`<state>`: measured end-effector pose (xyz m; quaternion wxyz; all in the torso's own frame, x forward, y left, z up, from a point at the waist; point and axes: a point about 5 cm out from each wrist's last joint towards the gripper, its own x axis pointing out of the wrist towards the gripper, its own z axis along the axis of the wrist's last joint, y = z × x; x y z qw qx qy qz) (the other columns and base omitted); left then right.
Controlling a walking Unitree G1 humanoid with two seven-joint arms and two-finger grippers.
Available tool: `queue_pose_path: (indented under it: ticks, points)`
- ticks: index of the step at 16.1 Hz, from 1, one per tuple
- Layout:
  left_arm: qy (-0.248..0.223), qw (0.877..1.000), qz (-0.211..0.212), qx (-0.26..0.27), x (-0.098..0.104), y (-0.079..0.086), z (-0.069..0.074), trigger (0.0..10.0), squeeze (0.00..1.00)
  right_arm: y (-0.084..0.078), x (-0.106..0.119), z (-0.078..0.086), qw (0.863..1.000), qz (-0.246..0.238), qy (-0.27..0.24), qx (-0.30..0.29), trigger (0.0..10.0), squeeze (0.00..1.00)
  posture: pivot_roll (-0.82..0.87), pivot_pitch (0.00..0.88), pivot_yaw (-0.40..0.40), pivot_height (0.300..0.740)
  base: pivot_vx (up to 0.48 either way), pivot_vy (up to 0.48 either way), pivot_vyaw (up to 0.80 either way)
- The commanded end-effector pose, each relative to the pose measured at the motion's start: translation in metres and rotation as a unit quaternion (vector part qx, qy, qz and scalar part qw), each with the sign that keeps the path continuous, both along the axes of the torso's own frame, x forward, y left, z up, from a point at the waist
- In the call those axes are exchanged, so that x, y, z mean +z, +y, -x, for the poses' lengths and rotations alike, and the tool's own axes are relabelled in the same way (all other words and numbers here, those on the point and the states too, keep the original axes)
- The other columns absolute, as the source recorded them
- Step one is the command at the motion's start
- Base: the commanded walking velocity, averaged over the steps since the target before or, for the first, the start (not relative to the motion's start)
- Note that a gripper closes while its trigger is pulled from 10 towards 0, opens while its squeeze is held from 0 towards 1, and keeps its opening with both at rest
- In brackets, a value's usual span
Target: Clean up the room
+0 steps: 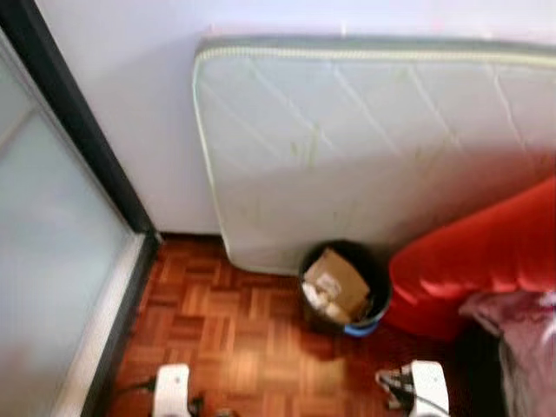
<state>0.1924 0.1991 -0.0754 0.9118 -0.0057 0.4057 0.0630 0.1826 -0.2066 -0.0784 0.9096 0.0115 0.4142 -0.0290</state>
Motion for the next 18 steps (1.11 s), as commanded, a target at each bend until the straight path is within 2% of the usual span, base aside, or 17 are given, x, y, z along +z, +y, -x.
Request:
queue_pose_path:
  ticks: [1, 4, 8, 12, 16, 18]
  points:
    - [0.017, 1.0, -0.006, 0.005, -0.004, 0.006, 0.008, 10.0, 0.0, 0.007, -0.004, 0.007, 1.0, -0.009, 0.01, 0.012, 10.0, 0.0, -0.01, 0.206, -0.057, 0.74, 0.281, 0.0, 0.63]
    - [0.019, 1.0, -0.007, 0.007, -0.004, 0.011, 0.012, 10.0, 0.0, 0.005, -0.005, 0.01, 1.0, -0.011, 0.012, 0.005, 10.0, 0.0, -0.01, 0.207, -0.057, 0.74, 0.28, 0.0, 0.66]
    - [0.019, 1.0, -0.008, 0.006, -0.004, 0.011, 0.012, 10.0, 0.0, 0.003, -0.006, 0.012, 1.0, -0.014, 0.012, -0.008, 10.0, 0.0, -0.01, 0.207, -0.055, 0.74, 0.279, 0.0, 0.0]
    - [0.019, 1.0, -0.008, 0.004, -0.004, 0.008, 0.009, 10.0, 0.0, 0.009, -0.005, 0.007, 1.0, -0.021, 0.007, -0.015, 10.0, 0.0, -0.01, 0.206, -0.053, 0.74, 0.279, 0.0, 0.0]
    - [0.02, 1.0, -0.008, 0.003, -0.003, 0.008, 0.008, 10.0, 0.0, 0.008, -0.004, 0.005, 0.999, -0.023, -0.001, -0.025, 10.0, 0.0, -0.01, 0.201, -0.053, 0.74, 0.283, 0.0, -0.76]
    - [0.019, 1.0, -0.007, 0.002, -0.003, 0.007, 0.008, 10.0, 0.0, 0.0, 0.0, 0.002, 0.998, -0.033, -0.019, -0.046, 10.0, 0.0, -0.01, 0.194, -0.052, 0.74, 0.287, 0.0, -0.64]
